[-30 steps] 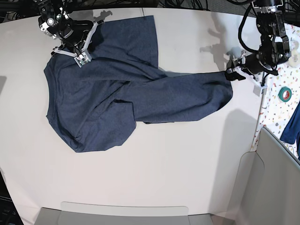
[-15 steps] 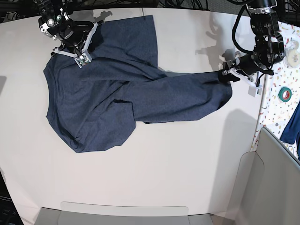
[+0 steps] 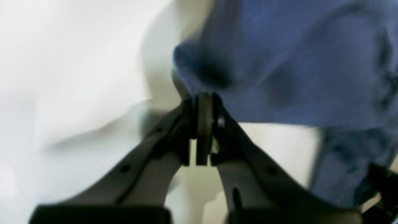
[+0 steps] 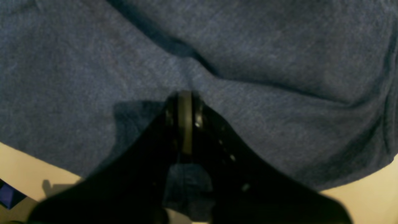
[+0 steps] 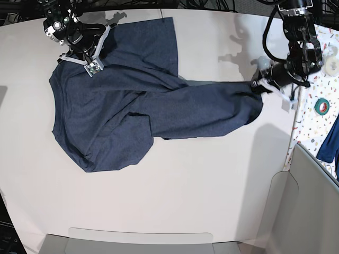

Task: Layout the t-shirt on the table in an organized manner, then fold the t-shirt properly
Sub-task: 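Pull the grasped sleeve with the left gripper outward to stretch the shirt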

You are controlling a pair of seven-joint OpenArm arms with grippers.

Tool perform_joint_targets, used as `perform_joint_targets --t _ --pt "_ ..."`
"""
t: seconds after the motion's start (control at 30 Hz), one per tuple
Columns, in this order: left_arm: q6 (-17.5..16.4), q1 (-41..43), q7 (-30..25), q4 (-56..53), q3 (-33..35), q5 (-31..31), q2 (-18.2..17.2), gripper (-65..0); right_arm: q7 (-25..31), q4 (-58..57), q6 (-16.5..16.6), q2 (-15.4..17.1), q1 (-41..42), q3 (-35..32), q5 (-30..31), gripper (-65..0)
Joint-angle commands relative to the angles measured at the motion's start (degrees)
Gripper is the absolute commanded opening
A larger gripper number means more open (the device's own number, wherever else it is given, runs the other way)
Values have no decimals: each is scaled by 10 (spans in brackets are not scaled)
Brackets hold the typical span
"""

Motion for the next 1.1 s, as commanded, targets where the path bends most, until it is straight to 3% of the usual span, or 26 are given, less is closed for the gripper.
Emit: perform_joint_targets --t 0.0,0.27,0.57,0.8,1.07 --pt "-3 -17 -3 36 -14 -13 -9 -650 -29 -1 0 9 -6 1 -11 -650" --pt "-2 -96 59 104 -34 -13 -7 -650 -30 -1 0 15 -9 1 -11 -650" --pt "2 -172 66 91 -31 -8 10 -650 -30 -1 0 23 -10 1 -11 -650" --pt "3 -242 54 -56 -29 -8 42 -650 -30 -1 0 23 -10 1 -11 -650" --pt "1 -330 -15 -196 -28 -10 47 -650 -30 -1 0 23 -11 1 -11 -650"
